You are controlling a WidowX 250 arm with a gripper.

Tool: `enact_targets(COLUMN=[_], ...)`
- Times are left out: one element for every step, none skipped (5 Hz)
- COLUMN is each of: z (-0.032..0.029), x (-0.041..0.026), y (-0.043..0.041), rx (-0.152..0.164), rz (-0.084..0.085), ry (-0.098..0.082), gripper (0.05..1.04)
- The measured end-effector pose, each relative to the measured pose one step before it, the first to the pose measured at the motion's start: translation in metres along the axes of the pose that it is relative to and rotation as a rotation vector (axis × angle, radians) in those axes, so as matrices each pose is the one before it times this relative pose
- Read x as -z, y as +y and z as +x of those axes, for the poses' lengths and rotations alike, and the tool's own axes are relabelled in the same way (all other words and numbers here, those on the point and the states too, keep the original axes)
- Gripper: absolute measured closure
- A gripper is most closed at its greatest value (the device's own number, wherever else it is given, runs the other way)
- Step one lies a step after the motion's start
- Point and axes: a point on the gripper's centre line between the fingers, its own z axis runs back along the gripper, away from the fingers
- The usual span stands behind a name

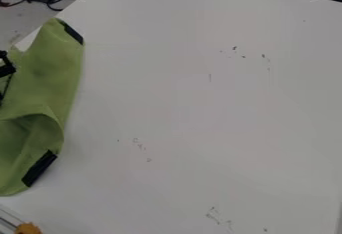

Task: Fold the cloth from top right to bottom left

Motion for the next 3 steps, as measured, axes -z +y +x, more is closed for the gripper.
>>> enact_targets(z=[0.00485, -0.00427, -0.00588], x=[0.00138, -0.00058, -0.01012], y=[0.00612, 0.00024, -0.00135], rx=[0.014, 0.0397, 0.0117], rz=[-0.012, -0.0192, 0.003], ry=[-0.0051, 0.0227, -0.0141], gripper=[0.846, 0.583, 0.278])
